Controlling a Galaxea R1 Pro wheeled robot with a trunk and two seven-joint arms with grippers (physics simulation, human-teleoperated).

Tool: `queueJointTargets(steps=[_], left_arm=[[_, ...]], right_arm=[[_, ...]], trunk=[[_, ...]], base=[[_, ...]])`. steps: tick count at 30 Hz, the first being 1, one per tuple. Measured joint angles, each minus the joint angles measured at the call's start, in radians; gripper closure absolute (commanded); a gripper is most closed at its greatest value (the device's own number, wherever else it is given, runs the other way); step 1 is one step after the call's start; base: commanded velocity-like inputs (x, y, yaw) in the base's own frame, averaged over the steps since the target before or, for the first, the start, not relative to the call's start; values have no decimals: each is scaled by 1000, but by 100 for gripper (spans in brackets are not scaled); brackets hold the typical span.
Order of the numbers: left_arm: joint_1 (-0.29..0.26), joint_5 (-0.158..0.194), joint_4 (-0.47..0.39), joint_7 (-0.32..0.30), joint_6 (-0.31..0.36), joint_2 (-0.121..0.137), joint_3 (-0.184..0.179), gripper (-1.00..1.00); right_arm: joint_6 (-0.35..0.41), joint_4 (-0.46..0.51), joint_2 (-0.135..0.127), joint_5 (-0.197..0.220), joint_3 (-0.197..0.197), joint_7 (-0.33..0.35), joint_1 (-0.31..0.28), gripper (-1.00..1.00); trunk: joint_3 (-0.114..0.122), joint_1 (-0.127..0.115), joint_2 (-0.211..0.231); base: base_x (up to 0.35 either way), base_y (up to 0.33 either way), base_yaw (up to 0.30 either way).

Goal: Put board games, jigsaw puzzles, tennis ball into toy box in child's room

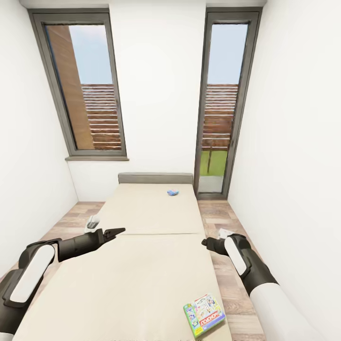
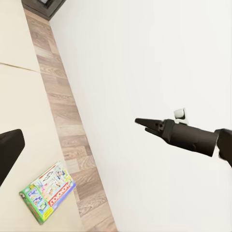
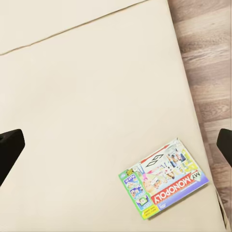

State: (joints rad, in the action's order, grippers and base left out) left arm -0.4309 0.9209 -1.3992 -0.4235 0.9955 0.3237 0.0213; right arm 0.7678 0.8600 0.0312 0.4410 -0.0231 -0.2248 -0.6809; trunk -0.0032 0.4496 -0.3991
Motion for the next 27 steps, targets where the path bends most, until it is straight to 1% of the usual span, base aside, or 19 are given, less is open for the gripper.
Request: queueJointTargets(steps=[11,16,18,24,27], left_arm=[[1,-3,0,-4,-2,1,2,-100],[1,-8,0,-4,-3,0,1,-100],[1,-9,0,-4,-4,-1,0,-100],[1,-11,2,-3,-5,-2,-4,-100],[1,-11,1,-3,-6,-3,-5,-100]], right_arm=[[-5,-7,0,-1,0,-1,0,-100],[-12,-30,0,-1,1,-2,0,-100],[-23,-48,0,-1,1,-2,-1,-100],[-85,-126,0,-2,2,-2,-9,-100],[-103,-139,0,-2,1,-2,-11,-100]], trunk=[[-16,0,1],[-24,0,2],[-27,0,2],[-37,0,2],[-42,0,2]], base=[[0,0,0],[0,0,0],[0,0,0],[0,0,0],[0,0,0]])
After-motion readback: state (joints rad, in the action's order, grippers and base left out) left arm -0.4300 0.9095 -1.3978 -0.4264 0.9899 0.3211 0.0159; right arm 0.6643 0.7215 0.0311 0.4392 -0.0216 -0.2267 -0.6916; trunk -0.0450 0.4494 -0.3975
